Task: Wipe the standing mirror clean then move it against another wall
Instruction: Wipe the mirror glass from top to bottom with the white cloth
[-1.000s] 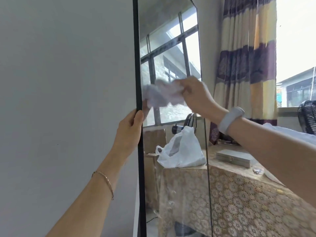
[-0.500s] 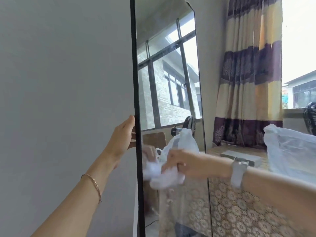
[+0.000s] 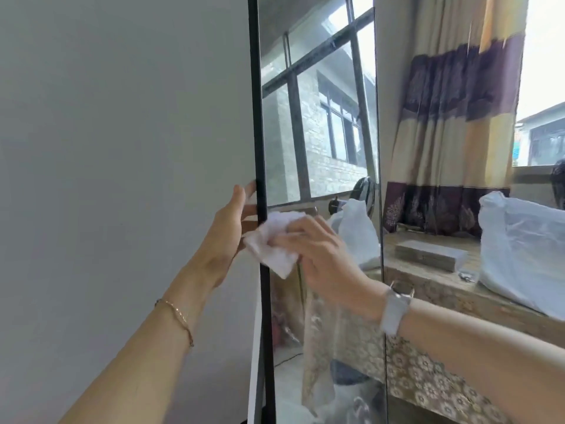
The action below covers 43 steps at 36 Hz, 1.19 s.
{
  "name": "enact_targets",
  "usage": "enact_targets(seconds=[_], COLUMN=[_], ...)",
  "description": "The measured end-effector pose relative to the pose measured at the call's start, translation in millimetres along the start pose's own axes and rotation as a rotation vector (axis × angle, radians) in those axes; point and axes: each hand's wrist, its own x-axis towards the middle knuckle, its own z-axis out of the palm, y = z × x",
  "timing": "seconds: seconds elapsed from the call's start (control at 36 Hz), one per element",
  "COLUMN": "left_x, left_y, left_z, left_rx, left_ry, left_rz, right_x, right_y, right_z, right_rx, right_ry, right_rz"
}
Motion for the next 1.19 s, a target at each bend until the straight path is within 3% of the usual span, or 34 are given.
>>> enact_targets(seconds=[0.14,0.19,0.25,0.39,0.47,0.64,0.78,0.83,0.94,1.06,1.19], left_x=[-10,-14,-16,-19,-26,-51,-71,-74,-80,-79,-81], left_y=[-19,-25,-27,-29,-32,-50,-66,-76,-77,-81,-82], left_z=[5,8,11,15,17,16,29,33,40,42,45], left_rx=[0.036,0.094,0.144,0.212,0.276,0.184,0.25,0.298,0.324,0.378,0.311], left_ry=[0.07,0.144,0.196,0.212,0.213,0.213,0.205,0.233,0.248,0.279,0.29], left_rz=[0.033,0.026,0.021,0.023,0.04,-0.035,0.025,0.021,0.013,0.008,-0.02], right_x=[-88,-98,-90,-26,1,-79,-197,-207,-166,-96,-22], right_y=[-2,-1,3,12,10,-20,-28,-23,2,19,38], right_z=[19,11,-5,-39,-30,36,68,61,27,-10,-22], right_rx=[-0.028,-0.041,-0.055,-0.049,-0.053,0.034,0.093,0.101,0.072,-0.007,0.057], right_ry=[-0.619,-0.764,-0.661,0.01,0.092,-0.001,-0.649,-0.733,-0.545,-0.27,0.201], right_rz=[-0.08,-0.091,-0.057,0.093,0.217,0.137,0.029,0.092,0.219,0.205,0.256])
